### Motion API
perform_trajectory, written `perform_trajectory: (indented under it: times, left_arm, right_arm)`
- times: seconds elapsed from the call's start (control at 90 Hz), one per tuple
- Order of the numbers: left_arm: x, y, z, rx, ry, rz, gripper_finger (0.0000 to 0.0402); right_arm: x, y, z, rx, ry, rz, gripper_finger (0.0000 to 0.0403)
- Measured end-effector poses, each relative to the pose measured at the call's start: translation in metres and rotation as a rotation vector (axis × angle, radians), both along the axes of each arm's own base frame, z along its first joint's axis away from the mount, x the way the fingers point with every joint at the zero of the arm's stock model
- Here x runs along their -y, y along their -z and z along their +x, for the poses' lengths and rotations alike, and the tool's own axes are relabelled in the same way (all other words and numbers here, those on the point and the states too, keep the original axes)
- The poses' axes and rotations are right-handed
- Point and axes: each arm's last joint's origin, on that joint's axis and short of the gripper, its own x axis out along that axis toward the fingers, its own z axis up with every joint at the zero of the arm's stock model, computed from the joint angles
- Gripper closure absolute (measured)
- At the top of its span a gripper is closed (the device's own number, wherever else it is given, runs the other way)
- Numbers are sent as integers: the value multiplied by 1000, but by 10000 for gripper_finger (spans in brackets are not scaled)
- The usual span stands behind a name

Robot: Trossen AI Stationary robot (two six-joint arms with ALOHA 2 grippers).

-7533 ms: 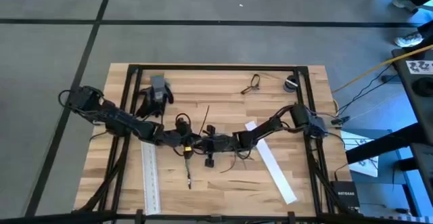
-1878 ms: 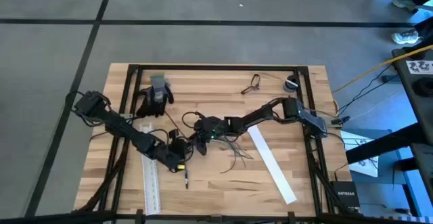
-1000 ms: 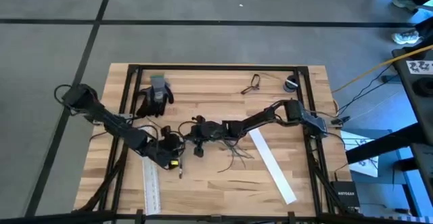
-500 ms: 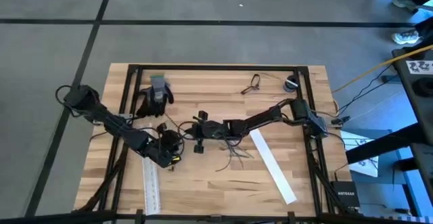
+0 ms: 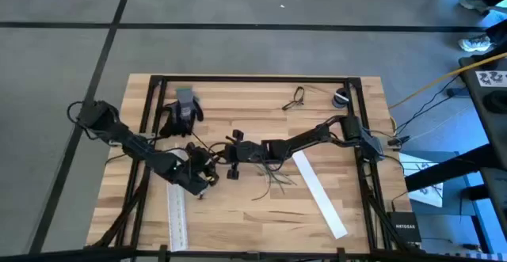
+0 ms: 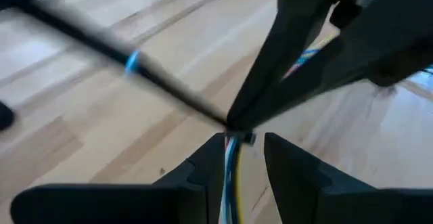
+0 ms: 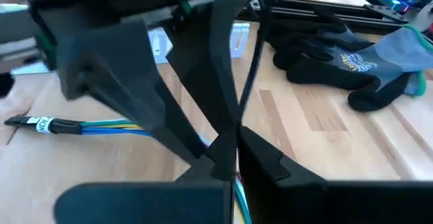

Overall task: Ziptie cables
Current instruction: Put the black zip tie on the cable wires

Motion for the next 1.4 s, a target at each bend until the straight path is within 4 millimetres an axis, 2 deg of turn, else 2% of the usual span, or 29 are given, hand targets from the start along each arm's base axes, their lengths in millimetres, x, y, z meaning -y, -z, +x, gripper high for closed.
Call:
perform_trajectory:
  times: [0.289, 0.444, 0.533, 0.633, 0.7, 0.833, 0.911, 1.044, 1.178, 1.289, 1.4]
  left_arm:
    - [-7, 18, 9, -27, -54, 43, 314]
    - [-6, 22, 12, -39, -37, 62, 317]
    - [-6, 22, 12, -67, -11, 70, 336]
    - [-5, 23, 11, -103, 20, 104, 383]
    - [-5, 23, 11, -118, 31, 117, 395]
    - [-4, 21, 10, -127, 49, 132, 401]
    - [-4, 16, 9, -114, 56, 129, 401]
    - [-4, 7, 7, -87, 57, 121, 401]
    - [-5, 3, 6, -76, 51, 118, 401]
    - [-8, 4, 7, -84, 42, 123, 401]
    - [-11, 3, 9, -89, 33, 130, 401]
  right_arm:
    - [0, 0, 0, -2, -1, 0, 403]
    - [0, 0, 0, -1, -2, 1, 402]
    - [0, 1, 0, -6, -1, 0, 402]
    - [0, 0, -1, -21, -1, -1, 402]
    - [0, -4, -5, -71, -12, -1, 402]
    - [5, -35, -22, -168, -2, -18, 402]
    - [9, -43, -36, -190, 11, -20, 402]
    - [13, -22, -60, -148, 41, 45, 402]
    - [11, 9, -71, 74, 9, 163, 401]
    - [10, 34, -69, 127, 3, 227, 377]
    - [9, 39, -54, 157, 3, 238, 328]
